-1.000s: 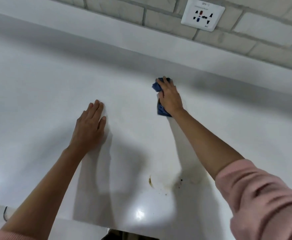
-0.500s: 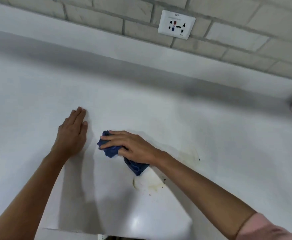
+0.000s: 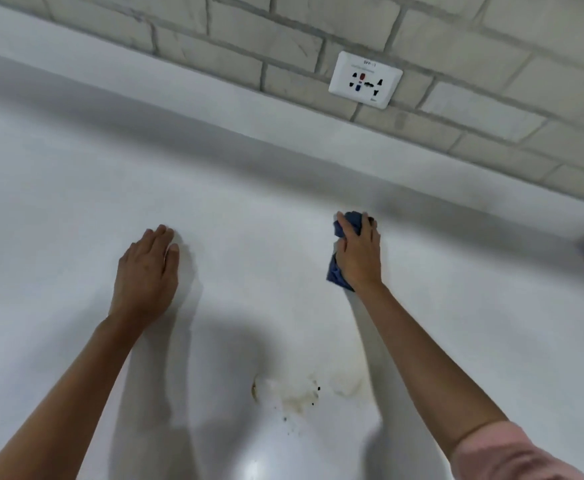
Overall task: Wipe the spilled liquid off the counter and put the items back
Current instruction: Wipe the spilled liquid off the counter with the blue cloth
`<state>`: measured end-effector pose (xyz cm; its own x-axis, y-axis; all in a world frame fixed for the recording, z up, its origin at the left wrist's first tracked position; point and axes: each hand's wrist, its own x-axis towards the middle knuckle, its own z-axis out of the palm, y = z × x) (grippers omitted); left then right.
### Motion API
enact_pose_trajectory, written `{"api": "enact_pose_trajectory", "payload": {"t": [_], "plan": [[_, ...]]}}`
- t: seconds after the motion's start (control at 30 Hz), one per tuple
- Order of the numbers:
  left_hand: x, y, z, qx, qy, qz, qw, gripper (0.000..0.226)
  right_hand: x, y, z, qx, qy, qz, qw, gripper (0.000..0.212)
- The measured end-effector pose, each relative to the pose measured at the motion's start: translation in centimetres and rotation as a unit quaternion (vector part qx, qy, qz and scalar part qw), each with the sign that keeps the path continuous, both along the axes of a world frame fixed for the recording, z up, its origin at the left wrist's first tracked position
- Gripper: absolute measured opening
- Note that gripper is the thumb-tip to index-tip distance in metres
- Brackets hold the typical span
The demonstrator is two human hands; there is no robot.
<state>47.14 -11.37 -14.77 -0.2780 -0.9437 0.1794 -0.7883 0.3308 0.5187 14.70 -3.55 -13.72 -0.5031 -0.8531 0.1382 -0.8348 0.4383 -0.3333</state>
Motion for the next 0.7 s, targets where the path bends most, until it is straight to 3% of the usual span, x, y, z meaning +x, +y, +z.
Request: {"api": "enact_pose_trajectory", "payload": {"t": [0.1,0.27,0.53,0.7], "plan": [[-0.5,-0.3,0.5,-0.01,0.015,0.018,1.0,0.03,-0.1,-3.1,-0.5,0.0,0.02,-0.021,1.0,0.056],[-0.7,-0.2,0.6,-0.024,0.033,-0.013,0.999,0.018,-0.5,-9.8,-0.1,0.017,0.004,0.047,0.999,0.049],[-1.0,0.3,0.8,-0.01,0.021,-0.001,1.0,0.025,-0.6,-18.2,0.3,0.038,-0.035,0.159,0.986,0.048],[-1.0,0.3,1.1,-0.002,0.015,0.002,1.0,0.038,2.0,-19.4,0.4,0.038,-0.057,0.276,0.959,0.049]]}}
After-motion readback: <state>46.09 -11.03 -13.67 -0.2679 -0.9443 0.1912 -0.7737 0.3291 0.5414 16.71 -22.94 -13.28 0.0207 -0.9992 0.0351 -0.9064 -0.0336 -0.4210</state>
